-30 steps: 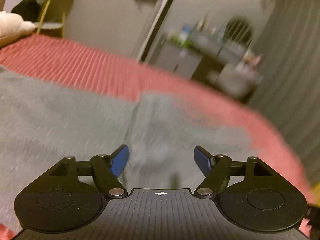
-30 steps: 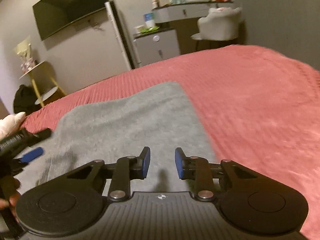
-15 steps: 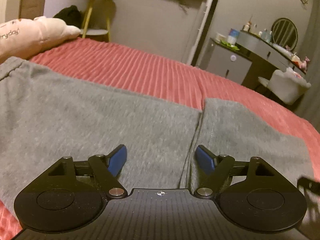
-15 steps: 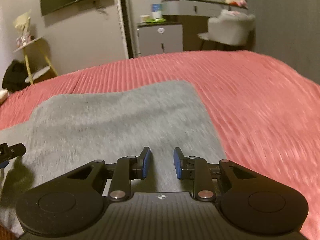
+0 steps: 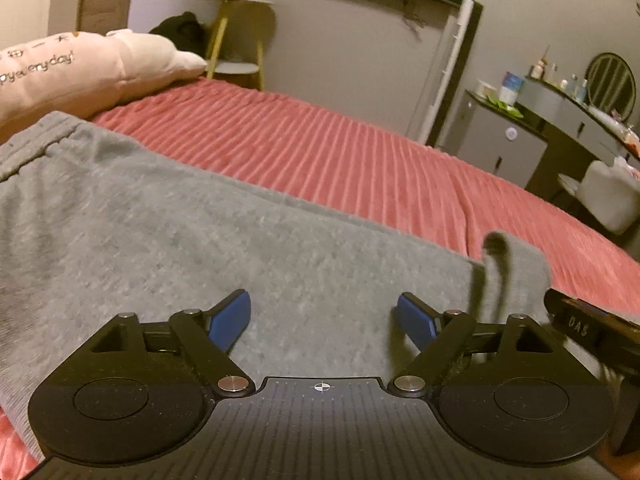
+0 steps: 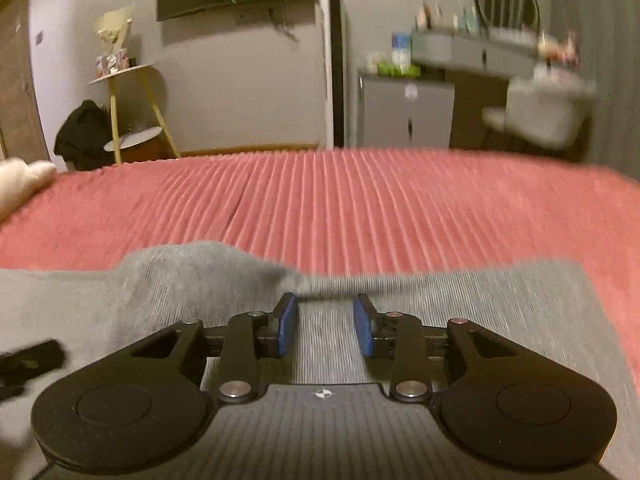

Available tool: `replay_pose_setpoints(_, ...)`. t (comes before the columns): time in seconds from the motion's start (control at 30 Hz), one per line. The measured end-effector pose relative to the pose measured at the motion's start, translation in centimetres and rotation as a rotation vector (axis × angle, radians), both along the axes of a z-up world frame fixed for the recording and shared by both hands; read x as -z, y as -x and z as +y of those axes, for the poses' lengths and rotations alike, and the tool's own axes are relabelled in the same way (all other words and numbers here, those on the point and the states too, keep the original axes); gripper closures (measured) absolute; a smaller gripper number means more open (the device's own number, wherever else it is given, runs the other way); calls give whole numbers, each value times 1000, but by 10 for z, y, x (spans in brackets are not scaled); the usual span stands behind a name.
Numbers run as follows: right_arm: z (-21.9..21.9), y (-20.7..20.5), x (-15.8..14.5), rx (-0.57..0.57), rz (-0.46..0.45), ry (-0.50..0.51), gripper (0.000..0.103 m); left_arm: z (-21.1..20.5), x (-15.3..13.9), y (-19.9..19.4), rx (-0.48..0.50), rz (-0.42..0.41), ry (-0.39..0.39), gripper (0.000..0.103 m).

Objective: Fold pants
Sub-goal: 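Grasp the waistband end with the left tool and lift it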

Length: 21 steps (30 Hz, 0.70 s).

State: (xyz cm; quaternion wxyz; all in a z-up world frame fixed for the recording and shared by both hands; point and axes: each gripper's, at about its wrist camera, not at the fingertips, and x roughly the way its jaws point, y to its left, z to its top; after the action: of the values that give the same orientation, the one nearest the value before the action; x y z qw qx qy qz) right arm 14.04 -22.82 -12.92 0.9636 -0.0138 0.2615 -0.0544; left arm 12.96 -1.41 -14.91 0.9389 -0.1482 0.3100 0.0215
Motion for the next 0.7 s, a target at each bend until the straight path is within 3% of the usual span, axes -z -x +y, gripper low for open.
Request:
replay_pose_setpoints(0.13,-4,10,-3,10,-16,-11,66,1,2,-3,-10,-15,-6,9)
replay_pose_setpoints(0.27,-4,56,-15,44,2,-41,58,10,0,-3,-20,-33,63,8)
replay_pose_setpoints(0.33,-4,84,-7,42,40,-76,43,19,-1,-2,-29,-36,111,8)
replay_pose_setpoints(0.37,-1,94,0,30,72,-47,41,25,-1,-2,-41,-37,131,8)
replay_pose_setpoints(0.43,15,109,2,-36,90,124,41,37,-3,3,-76,-48,151,8)
replay_pose_setpoints(0.47,18,111,-4,-48,113,148,40,46,-4,7,-107,-52,157,8)
replay_pose_setpoints(0.53,5,119,-21,-49,147,50,34,67,-9,16,-174,-64,183,8)
replay_pose_setpoints(0.6,-20,141,-36,6,120,-81,18,93,-14,30,-245,-93,237,8)
replay_pose_setpoints(0.7,-53,174,-47,70,73,-192,11,136,-22,58,-293,-159,339,8)
